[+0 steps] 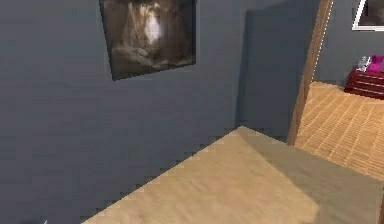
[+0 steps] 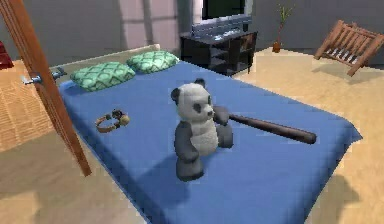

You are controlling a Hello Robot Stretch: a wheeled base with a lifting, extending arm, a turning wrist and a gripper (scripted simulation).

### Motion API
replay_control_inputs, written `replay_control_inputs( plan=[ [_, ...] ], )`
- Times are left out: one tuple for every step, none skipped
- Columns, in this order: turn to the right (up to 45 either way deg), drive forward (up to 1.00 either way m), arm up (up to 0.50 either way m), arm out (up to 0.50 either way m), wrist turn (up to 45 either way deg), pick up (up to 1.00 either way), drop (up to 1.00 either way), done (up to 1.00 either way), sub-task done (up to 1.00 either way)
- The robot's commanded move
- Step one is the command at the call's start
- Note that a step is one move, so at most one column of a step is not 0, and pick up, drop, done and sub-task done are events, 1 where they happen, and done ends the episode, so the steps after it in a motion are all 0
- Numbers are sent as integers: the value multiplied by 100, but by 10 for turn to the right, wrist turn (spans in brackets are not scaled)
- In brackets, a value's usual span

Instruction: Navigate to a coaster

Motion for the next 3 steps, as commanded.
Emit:
replay_control_inputs(
  plan=[
    [330, 0, 0, 0, 0, 0, 0, 0, 0],
    [0, 100, 0, 0, 0, 0, 0, 0, 0],
    [60, 0, 0, 0, 0, 0, 0, 0, 0]
  ],
)
